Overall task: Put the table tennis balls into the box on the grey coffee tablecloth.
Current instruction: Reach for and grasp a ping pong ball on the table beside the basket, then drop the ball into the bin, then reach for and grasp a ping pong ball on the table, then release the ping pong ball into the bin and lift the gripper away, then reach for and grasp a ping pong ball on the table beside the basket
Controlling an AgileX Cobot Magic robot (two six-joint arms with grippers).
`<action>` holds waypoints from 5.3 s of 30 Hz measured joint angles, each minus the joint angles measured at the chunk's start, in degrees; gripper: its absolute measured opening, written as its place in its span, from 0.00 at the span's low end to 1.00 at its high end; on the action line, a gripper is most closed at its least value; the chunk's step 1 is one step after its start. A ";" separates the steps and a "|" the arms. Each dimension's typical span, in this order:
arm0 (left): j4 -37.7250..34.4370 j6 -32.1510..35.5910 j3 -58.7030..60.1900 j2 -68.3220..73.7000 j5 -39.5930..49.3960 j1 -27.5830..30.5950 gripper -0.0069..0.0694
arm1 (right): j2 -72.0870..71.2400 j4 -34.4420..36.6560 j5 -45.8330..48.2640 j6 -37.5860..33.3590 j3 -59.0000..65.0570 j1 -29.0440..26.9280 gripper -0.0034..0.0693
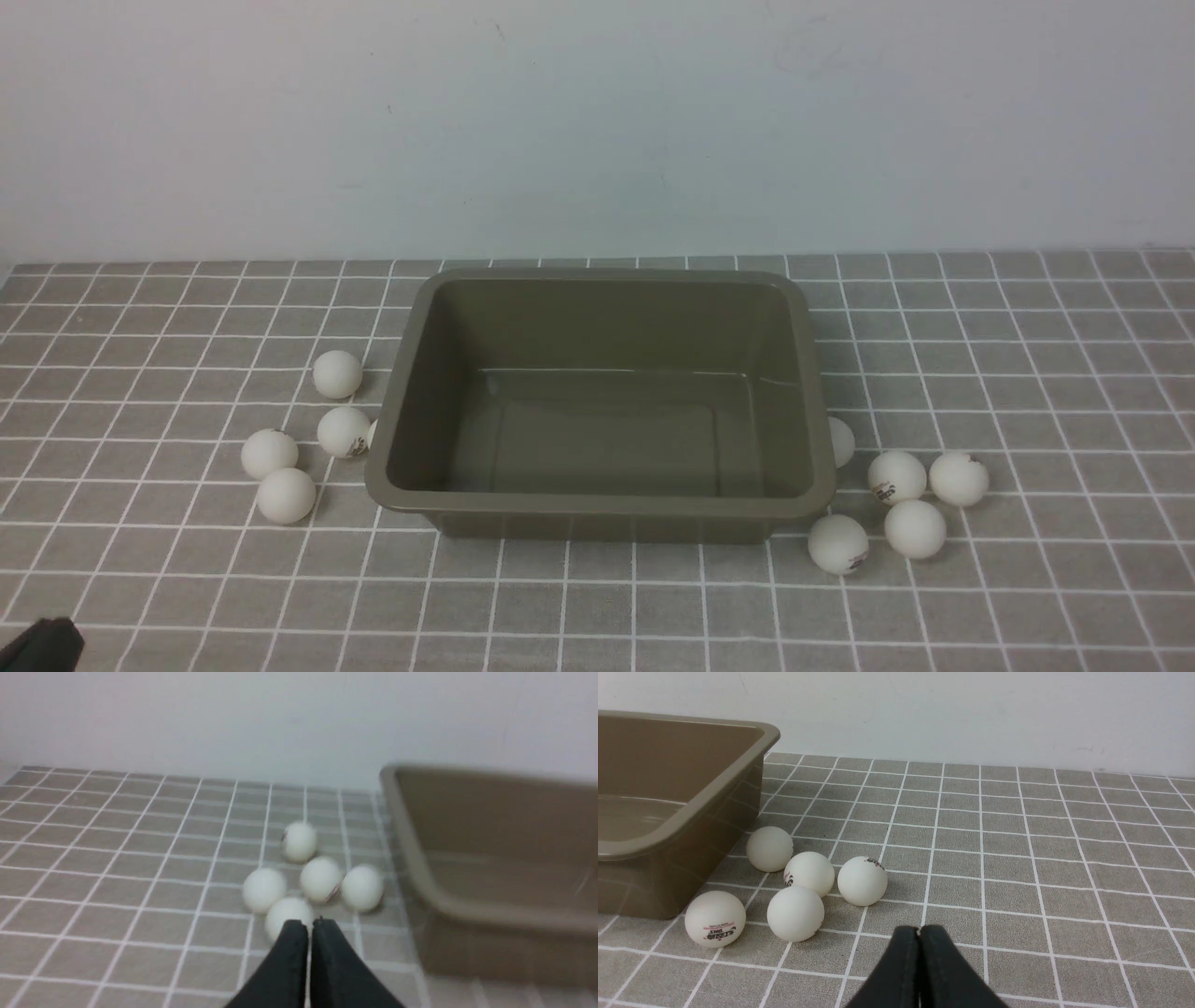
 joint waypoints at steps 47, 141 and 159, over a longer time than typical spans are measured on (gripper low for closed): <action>4.93 6.07 -54.57 90.83 23.50 0.00 0.36 | 46.03 19.23 36.65 -10.86 -46.04 0.19 0.03; 8.76 2.77 -91.72 113.86 57.25 4.75 0.50 | 102.40 36.24 22.98 -26.27 -76.95 17.50 0.76; 7.68 7.44 -91.89 125.69 50.07 3.97 0.61 | 86.86 23.35 40.88 -20.69 -83.03 12.15 0.78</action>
